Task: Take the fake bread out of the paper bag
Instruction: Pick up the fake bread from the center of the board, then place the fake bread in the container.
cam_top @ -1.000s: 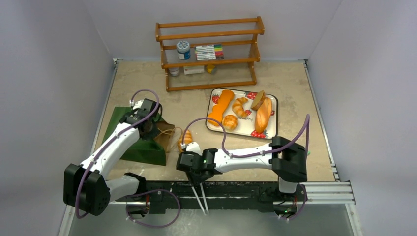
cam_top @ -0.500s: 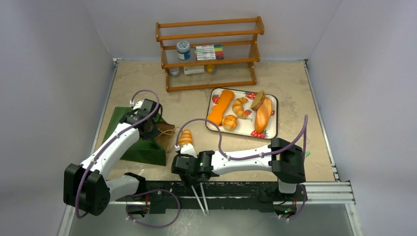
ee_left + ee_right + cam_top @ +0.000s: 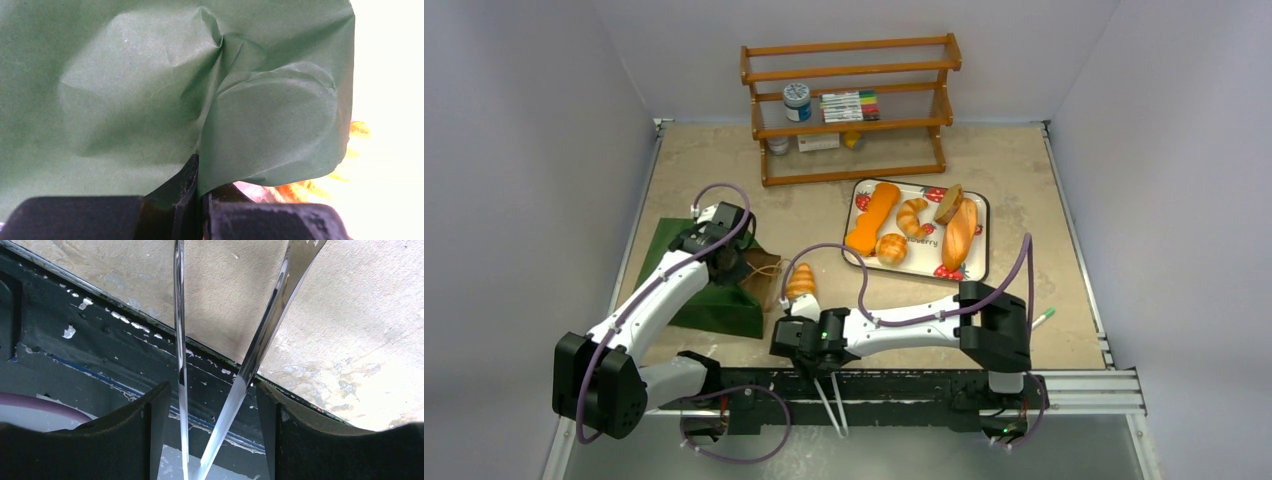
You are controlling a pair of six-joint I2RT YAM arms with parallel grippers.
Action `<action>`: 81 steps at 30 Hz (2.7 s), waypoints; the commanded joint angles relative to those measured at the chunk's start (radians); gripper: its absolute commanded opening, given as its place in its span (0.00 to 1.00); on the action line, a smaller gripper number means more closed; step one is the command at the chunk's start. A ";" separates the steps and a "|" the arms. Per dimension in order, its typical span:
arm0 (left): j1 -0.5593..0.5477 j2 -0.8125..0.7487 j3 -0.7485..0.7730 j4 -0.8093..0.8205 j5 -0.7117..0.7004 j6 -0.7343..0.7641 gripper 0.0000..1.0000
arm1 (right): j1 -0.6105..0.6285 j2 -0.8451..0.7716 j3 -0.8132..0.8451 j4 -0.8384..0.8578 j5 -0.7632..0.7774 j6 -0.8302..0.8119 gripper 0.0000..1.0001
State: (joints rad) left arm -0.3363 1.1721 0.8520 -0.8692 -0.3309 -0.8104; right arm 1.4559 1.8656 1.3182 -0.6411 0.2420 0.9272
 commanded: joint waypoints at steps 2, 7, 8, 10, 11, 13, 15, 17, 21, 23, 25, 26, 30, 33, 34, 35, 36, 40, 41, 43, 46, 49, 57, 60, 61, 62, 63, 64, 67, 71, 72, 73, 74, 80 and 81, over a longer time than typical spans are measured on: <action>-0.010 -0.007 -0.013 0.017 0.015 -0.009 0.00 | -0.001 0.032 0.008 0.005 0.007 -0.001 0.63; -0.013 -0.002 -0.018 0.024 0.016 -0.015 0.00 | -0.025 0.033 -0.044 0.071 0.000 -0.004 0.55; -0.015 -0.002 -0.020 0.026 0.018 -0.017 0.00 | -0.031 0.033 -0.051 0.082 0.004 -0.005 0.53; -0.018 0.000 -0.024 0.028 0.017 -0.020 0.00 | -0.039 0.032 -0.058 0.089 0.006 -0.004 0.47; -0.019 -0.001 -0.024 0.031 0.017 -0.021 0.00 | -0.043 0.028 -0.059 0.089 0.006 -0.003 0.43; -0.019 0.001 -0.024 0.033 0.015 -0.026 0.00 | -0.046 0.016 -0.065 0.081 0.013 0.002 0.36; -0.020 0.001 -0.019 0.036 0.010 -0.031 0.00 | -0.046 -0.007 -0.078 0.077 0.017 0.010 0.28; -0.019 0.001 -0.012 0.039 -0.001 -0.043 0.00 | -0.046 -0.036 -0.090 0.067 0.016 0.015 0.24; -0.019 0.009 -0.001 0.064 -0.019 -0.091 0.00 | -0.046 -0.100 -0.109 0.026 0.021 0.047 0.20; -0.019 0.018 -0.001 0.088 -0.026 -0.123 0.00 | -0.046 -0.144 -0.124 0.006 0.023 0.071 0.20; -0.020 0.028 -0.001 0.115 -0.033 -0.153 0.00 | -0.046 -0.187 -0.131 -0.018 0.045 0.093 0.19; -0.019 0.034 0.000 0.129 -0.038 -0.165 0.00 | -0.046 -0.206 -0.131 -0.031 0.062 0.099 0.19; -0.019 0.062 0.010 0.176 -0.060 -0.196 0.00 | -0.039 -0.277 -0.128 -0.095 0.081 0.142 0.19; -0.019 0.087 0.019 0.196 -0.062 -0.202 0.00 | -0.037 -0.325 -0.114 -0.160 0.104 0.188 0.19; -0.019 0.094 0.023 0.200 -0.057 -0.202 0.00 | -0.037 -0.339 -0.109 -0.187 0.112 0.208 0.19; -0.019 0.100 0.024 0.205 -0.054 -0.202 0.00 | -0.037 -0.348 -0.104 -0.216 0.112 0.229 0.19; -0.019 0.103 0.022 0.207 -0.051 -0.202 0.00 | -0.039 -0.359 -0.101 -0.247 0.122 0.241 0.19; -0.020 0.097 0.018 0.210 -0.047 -0.190 0.00 | -0.095 -0.391 -0.092 -0.290 0.185 0.257 0.21; -0.019 0.094 0.016 0.209 -0.045 -0.186 0.00 | -0.120 -0.394 -0.087 -0.295 0.200 0.253 0.21; -0.019 0.093 0.013 0.209 -0.041 -0.181 0.00 | -0.174 -0.396 -0.076 -0.302 0.230 0.231 0.21; -0.019 0.093 0.012 0.211 -0.033 -0.169 0.00 | -0.267 -0.395 -0.072 -0.280 0.261 0.165 0.22; -0.019 0.095 0.016 0.213 -0.027 -0.159 0.00 | -0.367 -0.393 -0.080 -0.245 0.277 0.095 0.23; -0.019 0.094 0.009 0.216 -0.019 -0.140 0.00 | -0.605 -0.388 -0.152 -0.108 0.252 -0.075 0.25; -0.020 0.095 0.006 0.217 -0.017 -0.135 0.00 | -0.646 -0.377 -0.189 -0.070 0.232 -0.103 0.26; -0.018 0.094 0.005 0.217 -0.018 -0.134 0.00 | -0.653 -0.374 -0.202 -0.060 0.224 -0.107 0.27; -0.019 0.094 0.004 0.219 -0.016 -0.133 0.00 | -0.659 -0.370 -0.215 -0.050 0.216 -0.109 0.29; -0.019 0.094 0.002 0.220 -0.016 -0.132 0.00 | -0.667 -0.366 -0.228 -0.039 0.206 -0.111 0.30; -0.019 0.095 0.001 0.222 -0.015 -0.131 0.00 | -0.673 -0.366 -0.239 -0.027 0.196 -0.111 0.31; -0.020 0.099 -0.003 0.225 -0.011 -0.128 0.00 | -0.682 -0.359 -0.275 0.007 0.165 -0.110 0.36; -0.018 0.107 -0.005 0.229 -0.010 -0.124 0.00 | -0.687 -0.338 -0.318 0.046 0.127 -0.102 0.46; -0.018 0.108 -0.006 0.231 -0.008 -0.124 0.00 | -0.689 -0.335 -0.330 0.058 0.119 -0.099 0.47; -0.018 0.108 -0.007 0.234 -0.007 -0.124 0.00 | -0.690 -0.333 -0.339 0.065 0.113 -0.095 0.48; -0.019 0.112 -0.008 0.235 -0.006 -0.124 0.00 | -0.690 -0.331 -0.342 0.071 0.109 -0.093 0.48; -0.019 0.120 -0.008 0.243 -0.002 -0.119 0.00 | -0.695 -0.334 -0.376 0.082 0.093 -0.089 0.51; -0.019 0.123 -0.007 0.243 -0.002 -0.119 0.00 | -0.695 -0.337 -0.380 0.084 0.089 -0.087 0.51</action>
State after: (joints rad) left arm -0.3492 1.2873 0.8375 -0.6621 -0.3485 -0.9466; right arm 0.7647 1.5494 0.9447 -0.5789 0.3477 0.8337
